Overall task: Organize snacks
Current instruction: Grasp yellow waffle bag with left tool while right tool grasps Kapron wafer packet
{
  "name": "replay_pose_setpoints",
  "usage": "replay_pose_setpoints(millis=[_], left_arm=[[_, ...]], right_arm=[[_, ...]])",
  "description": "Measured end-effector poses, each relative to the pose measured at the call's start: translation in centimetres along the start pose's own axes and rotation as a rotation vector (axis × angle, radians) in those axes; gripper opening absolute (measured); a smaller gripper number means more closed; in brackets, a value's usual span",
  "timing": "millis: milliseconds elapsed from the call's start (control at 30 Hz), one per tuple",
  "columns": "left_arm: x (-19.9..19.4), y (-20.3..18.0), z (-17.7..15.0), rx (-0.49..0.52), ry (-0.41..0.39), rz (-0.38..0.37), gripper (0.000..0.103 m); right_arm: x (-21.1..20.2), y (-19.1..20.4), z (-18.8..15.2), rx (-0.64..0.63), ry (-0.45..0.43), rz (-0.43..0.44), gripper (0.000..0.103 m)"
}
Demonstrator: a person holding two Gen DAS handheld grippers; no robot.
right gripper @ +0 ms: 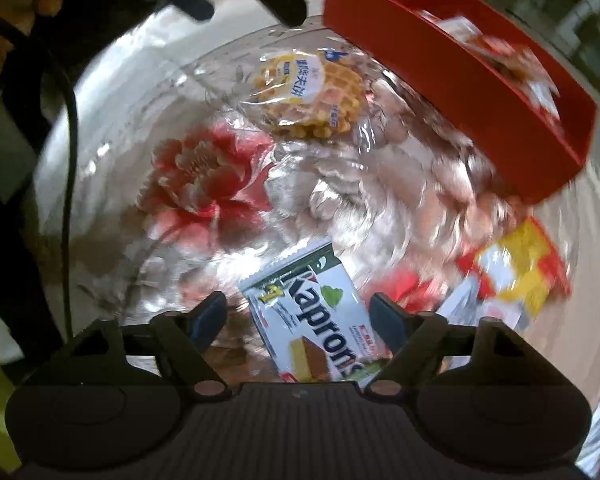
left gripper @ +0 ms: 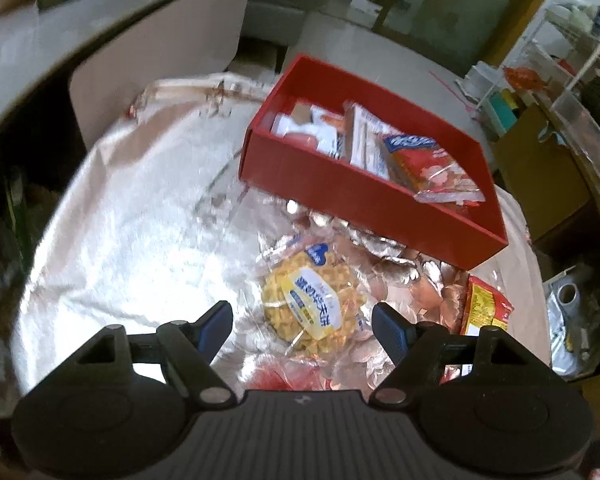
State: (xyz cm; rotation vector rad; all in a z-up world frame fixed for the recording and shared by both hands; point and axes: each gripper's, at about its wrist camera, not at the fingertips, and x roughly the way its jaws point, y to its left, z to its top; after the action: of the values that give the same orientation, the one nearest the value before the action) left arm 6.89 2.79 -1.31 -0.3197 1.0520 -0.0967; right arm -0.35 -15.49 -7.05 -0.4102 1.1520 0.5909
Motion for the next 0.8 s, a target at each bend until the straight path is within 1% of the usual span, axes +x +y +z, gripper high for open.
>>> replay_pose_setpoints(millis=[67,100,133,167,233,300,333,367,400,433,500,533,600,633,700,800], left_arm=[[1.1,0.1,0.1,-0.034,0.028,-0.002,0.070],[1.6,-0.1,0.1,-0.038,0.030,0.007,0.070],[2.0,-0.5,0.3,-0.025,0.023,0.024,0.070],[2.4,-0.9,0.5,-0.002,0.011,0.046,0.070],[3.0,-1.6,0.7,0.030,-0.006,0.092,0.071],[3.5,-1.6,0.7,0.006,0.011,0.069,0.077],[4.1,-1.7,0.7,-0.011,0.027,0.050,0.077],[4.6,-1.8,0.6,-0.019,0.040,0.047,0.077],[5.1,-1.8,0.6,-0.021,0.046,0.055,0.079],[5.6,-2.0,0.5,-0.022,0.041,0.081,0.080],[6.4,-2.0,0.5,-0.030,0.033,0.114,0.080],[6.9,-1.9,0.5,-0.040,0.040,0.119,0.081],[7.4,-1.8,0.4,-0.054,0.041,0.116,0.086],[7.5,-2.0,0.4,-0.047,0.038,0.122,0.087],[7.9,-2.4,0.3,-0.018,0.031,0.136,0.089],[8.2,-2.8,0.4,-0.012,0.012,0.149,0.090]], right_arm=[[-0.7,-0.4,-0.7,0.062,-0.005,0.049,0.057],[-0.8,-0.6,-1.1,0.086,-0.009,0.062,0.053],[-0.7,-0.7,-1.2,0.093,-0.009,0.058,0.052],[-0.6,-0.7,-1.4,0.091,-0.005,0.043,0.057],[-0.6,-0.7,-1.5,0.098,-0.015,0.038,0.061],[-0.6,-0.6,-1.6,0.094,-0.025,0.044,0.062],[-0.3,-0.6,-1.4,0.094,-0.030,0.037,0.066],[-0.2,-0.5,-1.3,0.091,-0.033,0.029,0.071],[-0.2,-0.4,-1.3,0.088,-0.034,0.022,0.073],[-0.1,-0.4,-1.2,0.091,-0.036,0.020,0.075],[0.2,-0.3,-1.3,0.109,-0.043,0.018,0.083],[0.5,-0.4,-1.2,0.112,-0.040,0.021,0.089],[1.1,-0.4,-1.3,0.125,-0.018,0.045,0.095],[1.4,-0.3,-1.4,0.126,-0.009,0.052,0.102],[1.6,0.3,-1.6,0.103,-0.005,0.037,0.103],[1.6,0.3,-1.2,0.135,0.010,0.038,0.103]])
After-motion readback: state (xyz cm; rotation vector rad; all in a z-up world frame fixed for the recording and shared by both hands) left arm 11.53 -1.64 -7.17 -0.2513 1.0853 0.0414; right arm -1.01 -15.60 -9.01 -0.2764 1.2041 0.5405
